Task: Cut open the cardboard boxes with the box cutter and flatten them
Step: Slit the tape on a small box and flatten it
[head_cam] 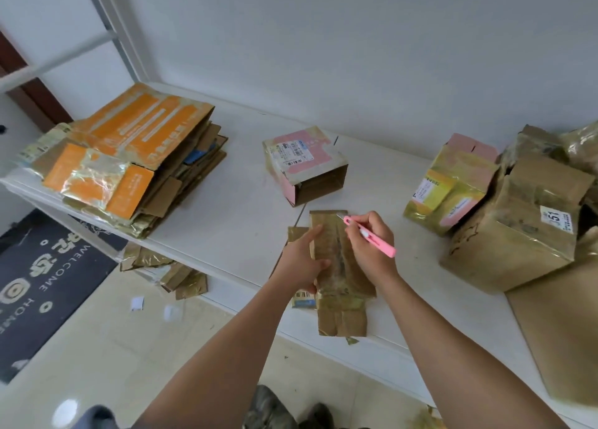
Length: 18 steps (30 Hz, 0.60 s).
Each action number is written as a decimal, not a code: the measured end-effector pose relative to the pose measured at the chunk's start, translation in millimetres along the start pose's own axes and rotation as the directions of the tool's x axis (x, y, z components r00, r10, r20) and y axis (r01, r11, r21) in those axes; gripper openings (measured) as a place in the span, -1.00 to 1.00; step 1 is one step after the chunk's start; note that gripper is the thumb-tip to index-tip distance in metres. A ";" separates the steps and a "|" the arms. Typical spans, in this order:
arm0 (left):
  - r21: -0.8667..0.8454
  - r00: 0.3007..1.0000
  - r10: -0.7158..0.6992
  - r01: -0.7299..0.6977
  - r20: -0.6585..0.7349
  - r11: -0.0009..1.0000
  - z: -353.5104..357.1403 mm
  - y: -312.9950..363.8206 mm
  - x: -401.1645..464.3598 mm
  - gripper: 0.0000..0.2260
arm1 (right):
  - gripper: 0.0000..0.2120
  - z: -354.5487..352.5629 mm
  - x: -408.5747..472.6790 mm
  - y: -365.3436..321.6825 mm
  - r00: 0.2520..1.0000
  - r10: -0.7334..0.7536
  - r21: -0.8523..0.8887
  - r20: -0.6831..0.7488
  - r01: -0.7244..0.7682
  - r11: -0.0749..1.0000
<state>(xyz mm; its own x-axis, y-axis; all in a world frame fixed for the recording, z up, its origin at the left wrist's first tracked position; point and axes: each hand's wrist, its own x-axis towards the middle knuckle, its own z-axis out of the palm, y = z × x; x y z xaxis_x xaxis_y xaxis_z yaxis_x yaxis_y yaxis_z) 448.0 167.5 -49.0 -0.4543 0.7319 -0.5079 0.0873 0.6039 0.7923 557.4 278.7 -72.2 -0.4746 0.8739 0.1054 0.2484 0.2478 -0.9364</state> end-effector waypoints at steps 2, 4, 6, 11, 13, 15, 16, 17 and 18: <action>-0.014 1.000 -0.004 0.004 -0.002 1.000 -0.1 -1.2 1.4 -0.37 | -0.97 1.7 -0.5 5.0 0.999 -0.032 -0.038 0.015 0.033 0.999; -0.023 1.000 -0.014 0.014 0.002 1.000 -0.4 -2.6 2.2 -0.37 | -0.97 3.0 -1.1 6.3 0.998 -0.058 -0.063 0.033 0.060 0.996; -0.023 1.000 -0.018 0.018 0.005 1.000 -0.4 -3.3 3.1 -0.37 | -0.95 4.2 -0.8 7.0 0.994 -0.100 -0.090 0.039 0.103 0.991; -0.010 1.000 -0.020 0.020 0.012 1.000 -0.9 -3.6 4.5 -0.35 | -0.94 5.4 3.5 6.0 0.983 -0.150 -0.179 0.108 0.168 0.969; -0.006 1.000 -0.021 0.021 0.013 1.000 -1.1 -4.0 4.4 -0.35 | -0.94 4.5 3.6 3.5 0.977 -0.152 -0.210 0.149 0.181 0.961; -0.005 1.000 -0.021 0.021 0.008 1.000 -1.1 -3.6 4.1 -0.35 | -0.94 2.3 2.5 0.1 0.973 -0.155 -0.231 0.169 0.192 0.954; -0.011 1.000 -0.023 0.023 0.006 1.000 -1.0 -3.3 3.9 -0.36 | -0.94 0.3 1.5 -1.7 0.973 -0.147 -0.238 0.176 0.187 0.953; -0.016 1.000 -0.024 0.024 0.003 1.000 -1.1 -3.2 3.6 -0.36 | -0.93 -1.9 -0.2 -3.5 0.972 -0.130 -0.246 0.195 0.177 0.953; -0.014 1.000 -0.022 0.022 -0.001 1.000 -1.1 -3.0 3.3 -0.36 | -0.91 -3.8 -3.6 -5.3 0.966 -0.111 -0.261 0.234 0.173 0.950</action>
<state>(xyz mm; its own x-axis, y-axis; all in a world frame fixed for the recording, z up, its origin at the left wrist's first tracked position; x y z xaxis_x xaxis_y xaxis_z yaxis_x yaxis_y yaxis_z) 445.3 167.7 -52.7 -0.4574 0.7179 -0.5248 0.0646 0.6154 0.7856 561.0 275.8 -66.4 -0.6837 0.7185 0.1277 0.3743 0.4956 -0.7838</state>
